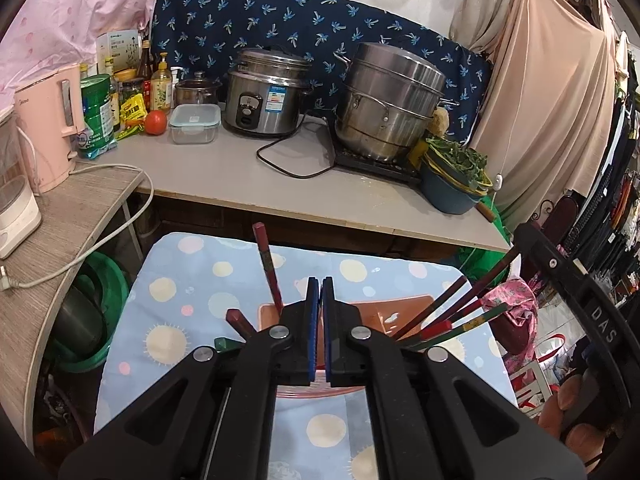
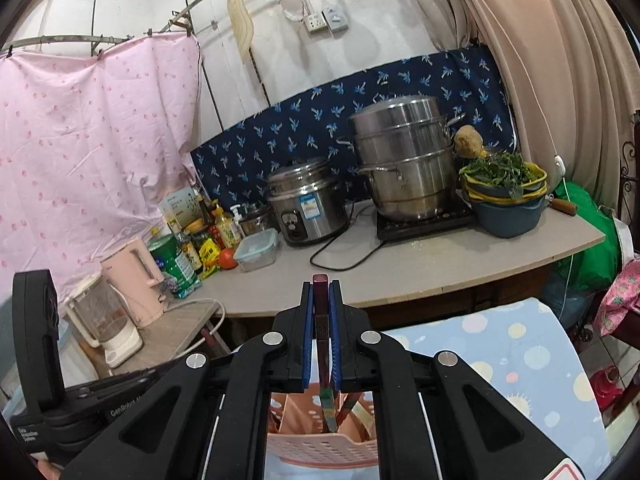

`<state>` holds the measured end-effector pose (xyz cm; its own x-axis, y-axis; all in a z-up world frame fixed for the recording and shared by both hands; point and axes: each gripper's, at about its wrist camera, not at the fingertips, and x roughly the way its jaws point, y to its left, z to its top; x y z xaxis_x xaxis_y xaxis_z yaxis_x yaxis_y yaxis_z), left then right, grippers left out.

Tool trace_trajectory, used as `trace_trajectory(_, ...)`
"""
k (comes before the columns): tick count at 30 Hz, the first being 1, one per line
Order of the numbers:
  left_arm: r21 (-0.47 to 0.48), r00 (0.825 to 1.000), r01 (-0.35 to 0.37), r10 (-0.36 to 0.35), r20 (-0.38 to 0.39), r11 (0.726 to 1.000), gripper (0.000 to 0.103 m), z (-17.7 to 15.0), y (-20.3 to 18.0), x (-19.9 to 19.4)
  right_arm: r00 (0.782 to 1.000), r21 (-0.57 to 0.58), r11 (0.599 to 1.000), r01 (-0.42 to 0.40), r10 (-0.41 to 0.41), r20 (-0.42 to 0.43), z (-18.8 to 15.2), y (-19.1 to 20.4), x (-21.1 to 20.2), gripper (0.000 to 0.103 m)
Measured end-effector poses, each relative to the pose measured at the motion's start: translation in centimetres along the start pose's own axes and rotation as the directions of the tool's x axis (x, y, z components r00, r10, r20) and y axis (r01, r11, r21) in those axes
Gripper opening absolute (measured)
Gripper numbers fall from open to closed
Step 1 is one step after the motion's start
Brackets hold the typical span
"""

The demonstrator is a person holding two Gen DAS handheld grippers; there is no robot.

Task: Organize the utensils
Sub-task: 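Open both tools to release the chopstick and spoon in the holder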

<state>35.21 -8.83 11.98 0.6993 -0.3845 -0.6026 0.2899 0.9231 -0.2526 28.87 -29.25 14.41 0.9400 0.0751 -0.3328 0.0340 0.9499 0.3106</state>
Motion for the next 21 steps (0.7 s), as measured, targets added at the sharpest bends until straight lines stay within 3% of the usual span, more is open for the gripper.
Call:
trace_trajectory(3, 0.014, 1.0, -0.015, 0.015, 0.0, 1.0, 0.005, -0.3, 0.0, 0.0, 1.0, -0.007, 1.0, 0.005, -0.005, -0.006, -0.3, 0.0, 0.0, 0.012)
trace_trajectory(5, 0.013, 1.0, -0.019, 0.019, -0.001, 1.0, 0.015, -0.5, 0.0, -0.2, 1.0, -0.013, 1.0, 0.007, -0.007, -0.009, -0.4, 0.0, -0.3, 0.013)
trace_trajectory(7, 0.003, 1.0, -0.024, 0.024, 0.009, 1.0, 0.032, -0.5, 0.2, -0.5, 1.0, -0.011, 1.0, 0.007, -0.007, -0.01, -0.5, -0.1, -0.6, 0.016)
trace_trajectory(8, 0.0, 0.999, -0.028, 0.028, 0.016, 1.0, 0.034, -0.6, 0.2, -0.7, 1.0, -0.01, 1.0, 0.006, -0.006, -0.011, -0.6, -0.1, -0.8, 0.018)
trace_trajectory(21, 0.046, 0.994, -0.091, 0.088, 0.065, 0.995, 0.035, -2.5, -0.6, -4.2, 0.998, -0.036, 0.999, -0.001, -0.001, -0.06, -3.1, 0.3, -3.7, 0.029)
